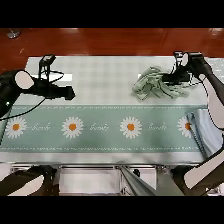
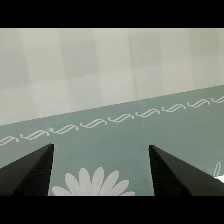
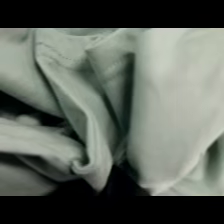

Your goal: Fold the shirts.

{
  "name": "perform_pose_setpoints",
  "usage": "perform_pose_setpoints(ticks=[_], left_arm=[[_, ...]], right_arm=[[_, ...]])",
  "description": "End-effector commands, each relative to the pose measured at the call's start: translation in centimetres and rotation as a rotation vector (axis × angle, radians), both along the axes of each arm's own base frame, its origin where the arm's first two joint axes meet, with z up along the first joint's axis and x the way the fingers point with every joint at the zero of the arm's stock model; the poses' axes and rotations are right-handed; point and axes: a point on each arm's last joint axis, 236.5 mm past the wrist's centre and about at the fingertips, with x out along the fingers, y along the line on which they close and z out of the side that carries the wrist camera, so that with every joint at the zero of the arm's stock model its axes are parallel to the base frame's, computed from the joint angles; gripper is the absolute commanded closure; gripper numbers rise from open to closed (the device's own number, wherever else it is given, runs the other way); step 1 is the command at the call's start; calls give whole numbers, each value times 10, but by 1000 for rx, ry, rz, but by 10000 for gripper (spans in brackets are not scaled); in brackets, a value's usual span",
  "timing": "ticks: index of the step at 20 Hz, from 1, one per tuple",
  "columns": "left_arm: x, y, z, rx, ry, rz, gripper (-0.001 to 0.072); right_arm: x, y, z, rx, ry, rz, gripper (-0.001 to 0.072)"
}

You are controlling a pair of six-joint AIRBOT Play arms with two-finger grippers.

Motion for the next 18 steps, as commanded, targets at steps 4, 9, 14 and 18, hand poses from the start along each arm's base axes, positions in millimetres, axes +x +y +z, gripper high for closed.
perform_pose_setpoints(ticks=[4, 9, 14, 18], left_arm=[[-19, 20, 9, 43, 70, 0, 3], [-51, 25, 70, 29, -64, -21, 3], [-89, 20, 101, -58, -187, 29, 3], [-103, 12, 91, -98, -171, 25, 3]], right_arm=[[13, -2, 87, -24, -156, 45, 691], [23, 10, 288, -8, -609, 85, 691], [-38, 45, 459, 56, -976, 209, 691], [-102, 78, 535, 154, -1149, 294, 691]])
